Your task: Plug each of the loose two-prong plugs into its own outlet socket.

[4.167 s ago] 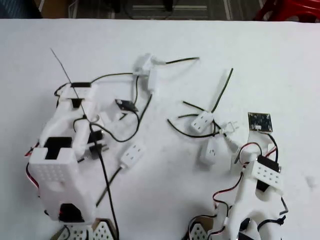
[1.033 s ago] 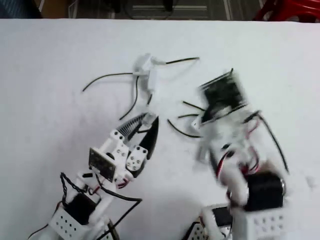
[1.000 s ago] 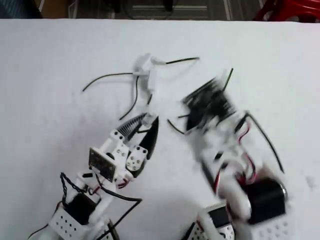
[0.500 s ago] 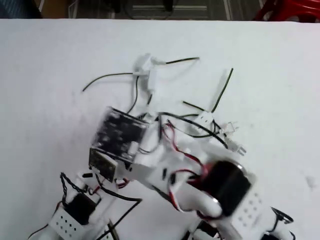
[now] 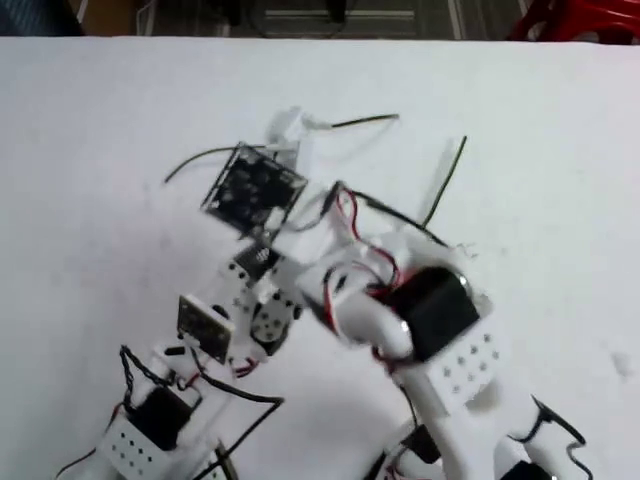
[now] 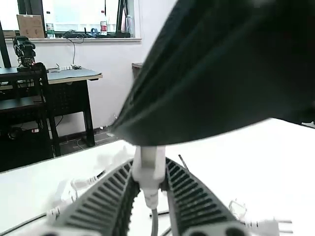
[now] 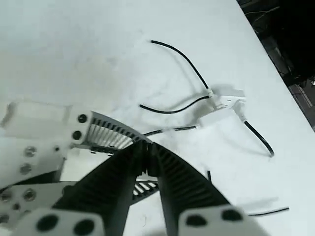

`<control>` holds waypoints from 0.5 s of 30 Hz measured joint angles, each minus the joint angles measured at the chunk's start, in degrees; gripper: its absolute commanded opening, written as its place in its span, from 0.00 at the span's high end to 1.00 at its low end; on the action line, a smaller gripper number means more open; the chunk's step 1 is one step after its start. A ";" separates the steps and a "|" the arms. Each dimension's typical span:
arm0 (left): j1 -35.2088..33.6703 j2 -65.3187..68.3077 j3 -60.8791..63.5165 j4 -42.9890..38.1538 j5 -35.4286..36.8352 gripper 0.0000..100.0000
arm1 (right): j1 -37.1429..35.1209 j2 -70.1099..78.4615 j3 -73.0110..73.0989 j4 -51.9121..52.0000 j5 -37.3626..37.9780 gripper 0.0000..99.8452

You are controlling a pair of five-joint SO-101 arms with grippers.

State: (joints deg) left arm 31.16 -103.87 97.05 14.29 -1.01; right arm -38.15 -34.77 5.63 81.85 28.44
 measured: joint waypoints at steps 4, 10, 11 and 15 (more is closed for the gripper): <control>0.26 0.18 0.00 0.26 0.09 0.98 | 6.59 -0.88 9.41 -8.62 1.67 0.98; 0.53 0.18 0.00 0.26 0.09 0.98 | 15.38 -0.26 15.38 -14.24 4.04 0.98; 0.53 0.18 0.00 0.26 0.09 0.98 | 16.70 -0.09 15.56 -13.89 5.10 0.98; 0.18 -0.09 0.00 0.09 0.00 0.98 | 19.16 0.18 15.47 -12.84 7.12 0.98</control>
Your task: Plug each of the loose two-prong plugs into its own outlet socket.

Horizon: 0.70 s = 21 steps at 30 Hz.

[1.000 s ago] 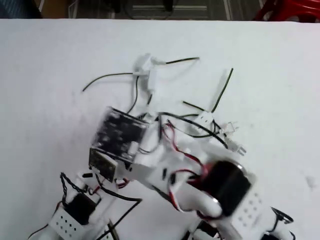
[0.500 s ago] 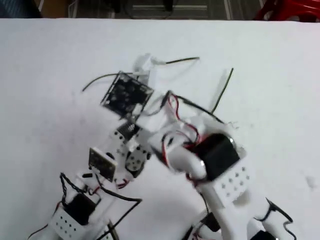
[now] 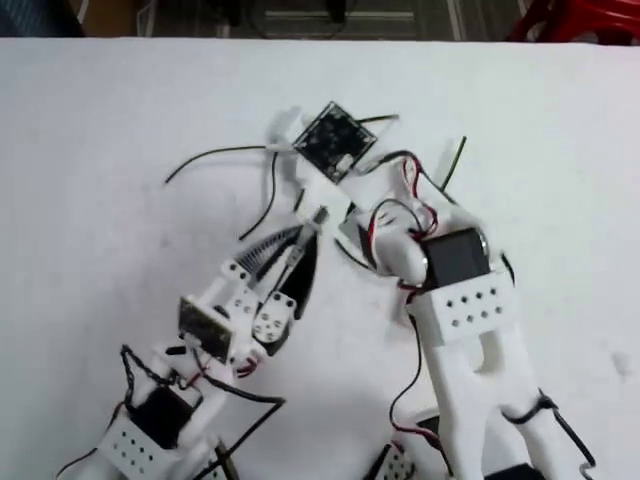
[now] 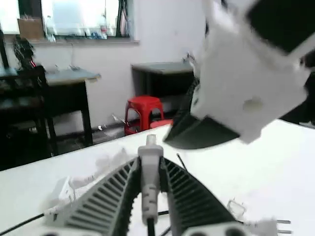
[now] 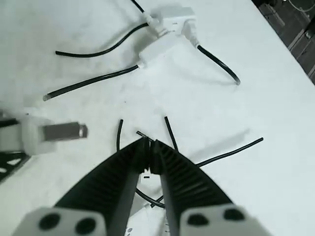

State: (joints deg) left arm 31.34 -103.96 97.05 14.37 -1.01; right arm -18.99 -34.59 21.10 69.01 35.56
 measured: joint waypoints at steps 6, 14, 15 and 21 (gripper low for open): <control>0.00 0.00 0.00 0.00 0.00 0.98 | -2.81 -1.93 -8.70 6.51 0.18 0.98; 0.00 0.00 0.00 0.00 0.00 0.98 | -16.79 -2.90 -16.26 13.01 -3.52 0.98; 0.00 0.00 0.00 0.00 0.00 0.98 | -17.14 -2.90 -16.26 13.10 -3.87 0.98; 0.00 0.00 0.00 0.00 0.00 0.98 | -12.92 0.97 -15.21 11.16 -4.31 0.98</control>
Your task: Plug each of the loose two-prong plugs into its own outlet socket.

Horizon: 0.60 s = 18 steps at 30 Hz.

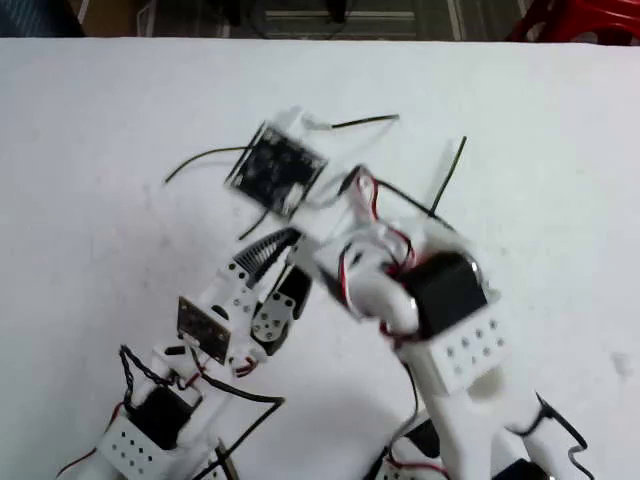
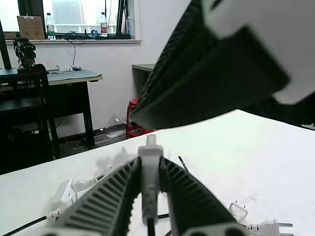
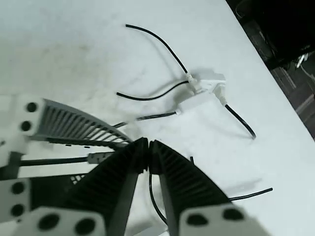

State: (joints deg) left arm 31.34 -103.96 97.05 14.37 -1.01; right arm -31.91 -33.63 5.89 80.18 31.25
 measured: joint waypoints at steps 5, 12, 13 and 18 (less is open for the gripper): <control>0.09 0.18 0.00 0.09 0.09 0.98 | 8.09 3.78 6.51 -8.18 -0.18 0.98; -0.18 0.00 0.00 0.09 0.00 0.98 | 12.22 2.55 14.86 -10.90 -0.09 0.98; -0.18 0.00 0.00 0.09 0.00 0.98 | 12.31 1.93 15.82 -10.90 -0.18 0.98; -0.18 0.00 0.00 0.09 0.00 0.98 | 12.31 -2.90 16.26 -11.25 2.46 0.98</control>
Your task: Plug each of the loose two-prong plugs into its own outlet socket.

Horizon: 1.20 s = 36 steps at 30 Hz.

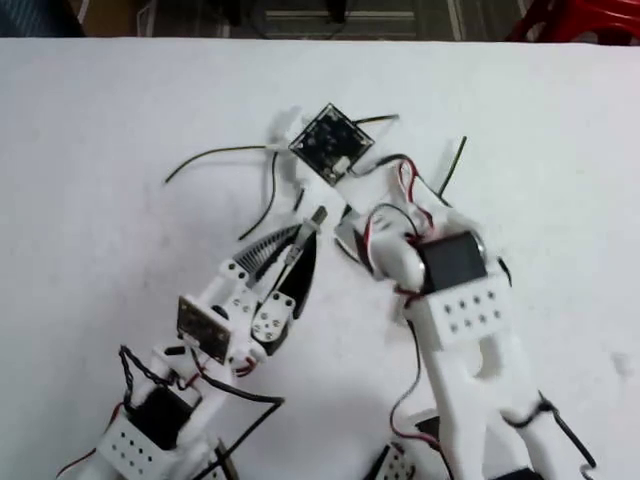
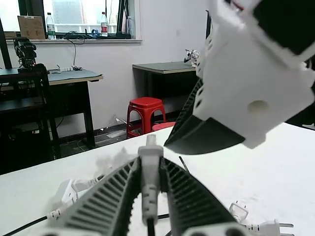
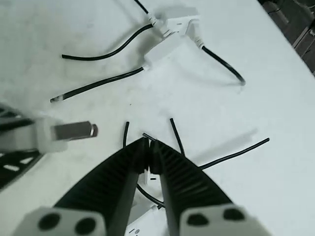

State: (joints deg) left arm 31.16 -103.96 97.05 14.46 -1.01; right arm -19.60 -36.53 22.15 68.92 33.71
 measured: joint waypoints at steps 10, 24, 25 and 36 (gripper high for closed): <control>0.00 0.00 0.00 0.00 0.00 0.98 | -12.31 -6.07 -8.79 7.12 -2.46 0.98; 0.26 0.18 0.00 0.00 0.09 0.98 | -5.01 5.63 -5.54 -1.14 -3.52 0.98; 0.35 0.18 0.00 0.00 0.09 0.98 | -4.48 5.54 -4.40 -1.41 -3.52 0.98; 0.53 0.35 0.00 0.18 0.18 0.98 | -3.25 -3.34 11.43 -9.14 -3.60 0.98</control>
State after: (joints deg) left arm 31.69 -103.60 97.05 14.64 -0.84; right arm -22.86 -39.87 33.58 59.78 30.11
